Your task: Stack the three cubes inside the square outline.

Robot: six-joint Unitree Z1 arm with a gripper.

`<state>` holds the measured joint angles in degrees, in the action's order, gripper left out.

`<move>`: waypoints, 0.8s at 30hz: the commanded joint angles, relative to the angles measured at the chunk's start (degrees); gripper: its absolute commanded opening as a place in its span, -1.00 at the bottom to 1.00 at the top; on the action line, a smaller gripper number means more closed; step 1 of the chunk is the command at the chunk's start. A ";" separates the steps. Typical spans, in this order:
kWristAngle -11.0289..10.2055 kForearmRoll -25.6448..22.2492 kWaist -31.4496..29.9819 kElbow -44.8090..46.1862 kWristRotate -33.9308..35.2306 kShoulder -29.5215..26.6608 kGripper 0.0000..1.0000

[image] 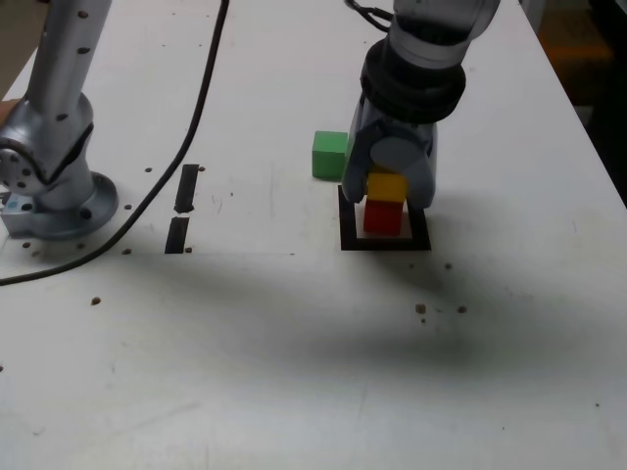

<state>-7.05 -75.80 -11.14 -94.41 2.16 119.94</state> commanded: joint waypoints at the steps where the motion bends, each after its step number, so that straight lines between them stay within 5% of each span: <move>1: 0.16 -0.23 0.12 -0.30 -0.22 0.00 0.20; 8: 1.18 -0.98 0.30 -0.16 -1.26 -1.82 0.90; 17: 1.14 -2.20 0.43 2.92 -1.40 -11.10 0.96; 24: -1.54 -4.03 5.77 12.17 -0.41 -24.55 0.99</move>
<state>-8.32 -79.45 -6.19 -82.96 2.06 99.12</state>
